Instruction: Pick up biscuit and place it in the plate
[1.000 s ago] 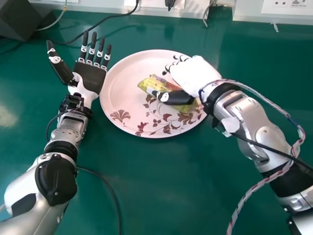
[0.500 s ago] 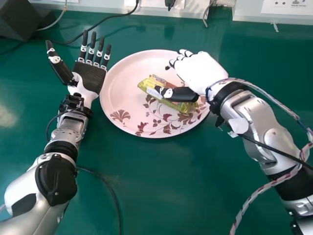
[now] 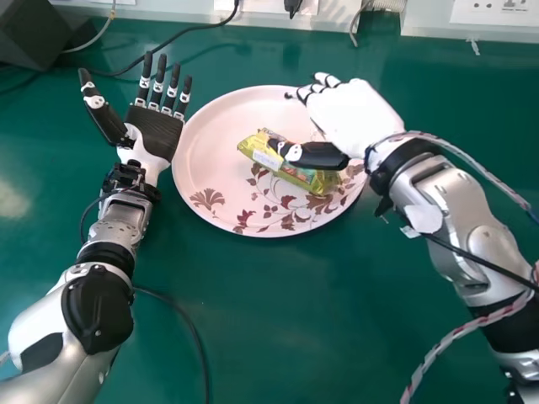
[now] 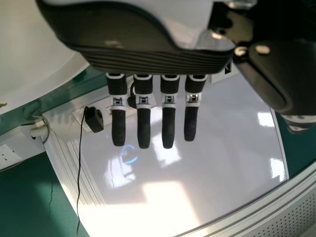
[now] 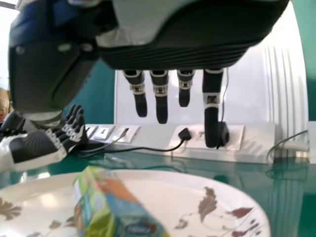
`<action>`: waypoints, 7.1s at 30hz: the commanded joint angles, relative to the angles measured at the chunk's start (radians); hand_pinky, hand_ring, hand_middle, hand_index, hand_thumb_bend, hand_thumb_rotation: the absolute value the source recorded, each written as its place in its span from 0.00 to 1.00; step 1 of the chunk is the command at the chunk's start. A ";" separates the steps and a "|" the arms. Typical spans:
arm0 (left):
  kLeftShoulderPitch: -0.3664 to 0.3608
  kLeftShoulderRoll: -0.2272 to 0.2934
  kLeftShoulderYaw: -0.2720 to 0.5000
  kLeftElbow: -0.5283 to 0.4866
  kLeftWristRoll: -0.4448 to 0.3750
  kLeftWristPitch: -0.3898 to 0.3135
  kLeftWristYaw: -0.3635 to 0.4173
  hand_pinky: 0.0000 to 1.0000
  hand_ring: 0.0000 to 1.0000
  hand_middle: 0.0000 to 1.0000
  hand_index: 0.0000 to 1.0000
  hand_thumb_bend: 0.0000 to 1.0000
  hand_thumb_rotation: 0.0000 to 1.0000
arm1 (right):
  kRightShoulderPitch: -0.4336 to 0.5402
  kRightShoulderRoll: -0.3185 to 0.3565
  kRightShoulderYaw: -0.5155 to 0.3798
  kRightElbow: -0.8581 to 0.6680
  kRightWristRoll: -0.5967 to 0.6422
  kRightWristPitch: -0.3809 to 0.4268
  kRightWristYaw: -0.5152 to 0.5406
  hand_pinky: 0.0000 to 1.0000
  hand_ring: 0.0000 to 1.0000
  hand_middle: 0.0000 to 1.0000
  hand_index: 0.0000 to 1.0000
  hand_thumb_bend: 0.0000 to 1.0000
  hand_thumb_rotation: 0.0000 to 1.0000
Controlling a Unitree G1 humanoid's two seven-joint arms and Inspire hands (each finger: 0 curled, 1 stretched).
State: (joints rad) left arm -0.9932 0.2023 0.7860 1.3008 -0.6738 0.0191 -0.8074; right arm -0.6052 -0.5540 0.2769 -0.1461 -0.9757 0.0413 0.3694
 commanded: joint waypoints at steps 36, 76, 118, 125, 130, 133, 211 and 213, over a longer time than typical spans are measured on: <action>-0.011 0.010 -0.001 -0.006 -0.021 0.026 -0.070 0.60 0.70 0.75 0.78 0.95 0.30 | 0.132 0.006 -0.128 -0.141 0.037 0.029 -0.094 0.53 0.73 0.94 0.99 0.78 0.38; -0.130 -0.009 -0.007 0.000 -0.009 -0.036 0.002 0.54 0.66 0.73 0.77 0.92 0.33 | 0.326 0.019 -0.324 -0.232 0.221 -0.064 -0.314 0.45 0.61 0.87 1.00 0.72 0.34; -0.152 -0.017 0.014 -0.005 -0.030 -0.032 -0.001 0.53 0.64 0.74 0.83 0.85 0.43 | 0.297 0.057 -0.563 0.142 1.107 -0.418 -0.135 0.41 0.55 0.77 0.86 0.60 0.43; -0.152 -0.021 0.016 -0.007 -0.033 -0.027 0.002 0.56 0.64 0.76 0.86 0.84 0.41 | 0.315 0.082 -0.611 0.139 1.207 -0.432 -0.115 0.41 0.54 0.77 0.88 0.60 0.45; -0.151 -0.021 0.012 -0.006 -0.028 -0.032 -0.008 0.55 0.66 0.77 0.88 0.83 0.41 | 0.308 0.094 -0.637 0.163 1.305 -0.428 -0.063 0.41 0.54 0.77 0.89 0.59 0.46; -0.154 -0.022 0.016 -0.005 -0.031 -0.027 0.007 0.57 0.66 0.77 0.87 0.90 0.45 | 0.302 0.105 -0.652 0.178 1.366 -0.417 -0.032 0.41 0.54 0.78 0.90 0.59 0.46; -0.161 -0.020 0.013 -0.008 -0.028 -0.034 0.005 0.57 0.63 0.77 0.85 0.99 0.48 | 0.248 0.150 -0.776 0.271 1.636 -0.290 0.163 0.40 0.52 0.78 0.89 0.54 0.54; -0.162 -0.021 0.013 -0.008 -0.028 -0.038 0.015 0.56 0.64 0.77 0.85 0.98 0.48 | 0.248 0.150 -0.776 0.272 1.639 -0.288 0.166 0.40 0.52 0.78 0.88 0.55 0.52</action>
State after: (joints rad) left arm -1.1462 0.1824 0.7991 1.2980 -0.6914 -0.0151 -0.7988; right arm -0.3587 -0.4093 -0.4878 0.1313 0.6577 -0.2475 0.5320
